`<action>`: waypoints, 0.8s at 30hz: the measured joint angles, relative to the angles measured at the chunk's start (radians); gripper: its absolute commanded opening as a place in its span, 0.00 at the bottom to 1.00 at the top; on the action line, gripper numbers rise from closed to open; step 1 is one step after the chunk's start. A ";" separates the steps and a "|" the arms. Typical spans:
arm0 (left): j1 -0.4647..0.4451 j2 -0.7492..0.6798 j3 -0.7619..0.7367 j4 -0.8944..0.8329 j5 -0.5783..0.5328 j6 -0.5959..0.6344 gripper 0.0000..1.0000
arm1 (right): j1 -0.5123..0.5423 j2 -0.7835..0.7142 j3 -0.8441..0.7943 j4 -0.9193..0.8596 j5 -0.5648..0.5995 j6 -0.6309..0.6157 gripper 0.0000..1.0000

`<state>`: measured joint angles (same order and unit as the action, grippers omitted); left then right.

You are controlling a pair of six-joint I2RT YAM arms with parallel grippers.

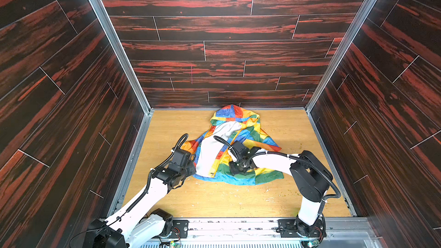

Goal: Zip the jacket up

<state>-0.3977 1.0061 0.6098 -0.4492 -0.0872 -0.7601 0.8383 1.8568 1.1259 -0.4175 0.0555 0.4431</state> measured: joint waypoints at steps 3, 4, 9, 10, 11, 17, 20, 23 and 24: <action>0.000 0.000 0.000 0.000 -0.001 0.000 0.00 | -0.001 -0.021 -0.034 0.023 0.014 0.011 0.00; 0.000 0.000 0.000 -0.002 -0.001 0.000 0.00 | -0.002 -0.032 -0.049 0.029 0.018 0.013 0.00; -0.001 0.000 0.000 -0.006 -0.005 0.000 0.00 | -0.013 -0.122 -0.134 0.006 0.044 0.018 0.00; -0.001 0.000 0.000 -0.007 -0.006 0.000 0.00 | -0.017 -0.141 -0.145 -0.003 0.049 0.018 0.00; -0.001 0.000 0.000 -0.008 -0.008 0.000 0.00 | -0.023 -0.165 -0.158 -0.013 0.057 0.017 0.00; -0.001 -0.017 0.000 -0.026 -0.028 0.000 0.00 | -0.090 -0.314 -0.217 -0.068 0.098 0.012 0.00; -0.001 -0.033 0.000 -0.038 -0.037 0.000 0.00 | -0.126 -0.366 -0.246 -0.099 0.117 0.006 0.00; -0.001 -0.056 0.000 -0.056 -0.047 -0.001 0.00 | -0.135 -0.389 -0.266 -0.126 0.130 0.001 0.00; -0.001 -0.068 0.000 -0.061 -0.052 -0.001 0.00 | -0.135 -0.390 -0.270 -0.134 0.133 0.001 0.00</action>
<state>-0.3988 0.9382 0.6098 -0.5106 -0.1390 -0.7612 0.7033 1.4666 0.8558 -0.5510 0.1883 0.4438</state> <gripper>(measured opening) 0.063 0.046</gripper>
